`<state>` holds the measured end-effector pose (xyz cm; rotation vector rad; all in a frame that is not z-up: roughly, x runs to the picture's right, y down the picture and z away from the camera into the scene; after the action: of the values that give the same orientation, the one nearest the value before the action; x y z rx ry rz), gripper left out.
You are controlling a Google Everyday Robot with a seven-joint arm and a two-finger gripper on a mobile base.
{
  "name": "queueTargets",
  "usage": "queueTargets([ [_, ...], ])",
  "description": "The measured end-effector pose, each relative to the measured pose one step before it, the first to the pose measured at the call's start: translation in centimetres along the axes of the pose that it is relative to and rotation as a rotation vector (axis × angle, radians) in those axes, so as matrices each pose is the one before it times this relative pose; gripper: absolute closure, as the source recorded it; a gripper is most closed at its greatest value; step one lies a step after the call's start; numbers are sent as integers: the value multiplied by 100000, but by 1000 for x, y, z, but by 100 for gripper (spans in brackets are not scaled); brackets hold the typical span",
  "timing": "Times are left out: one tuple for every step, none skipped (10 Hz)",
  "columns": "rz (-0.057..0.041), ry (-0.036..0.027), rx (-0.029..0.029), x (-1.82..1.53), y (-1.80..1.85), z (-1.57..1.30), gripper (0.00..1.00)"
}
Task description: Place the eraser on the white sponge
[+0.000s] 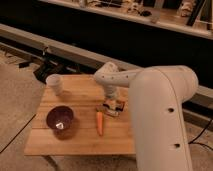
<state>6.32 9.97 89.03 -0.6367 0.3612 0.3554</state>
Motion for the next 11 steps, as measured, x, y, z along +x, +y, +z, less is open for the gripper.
queueTargets([
  [-342, 23, -452, -88, 7, 145, 78],
  [-508, -133, -1240, -256, 176, 291, 65],
  [-210, -86, -307, -107, 12, -22, 57],
  [-123, 436, -501, 149, 29, 1, 46],
  [4, 732, -308, 278, -66, -67, 34],
  [30, 279, 32, 77, -73, -89, 29],
  [-23, 306, 99, 18, -59, -153, 26],
  [149, 260, 43, 112, -66, -52, 26],
  [142, 295, -45, 139, -11, -80, 26],
  [5, 75, -28, 11, 29, -53, 26],
  [115, 79, -161, 30, 56, 32, 26],
])
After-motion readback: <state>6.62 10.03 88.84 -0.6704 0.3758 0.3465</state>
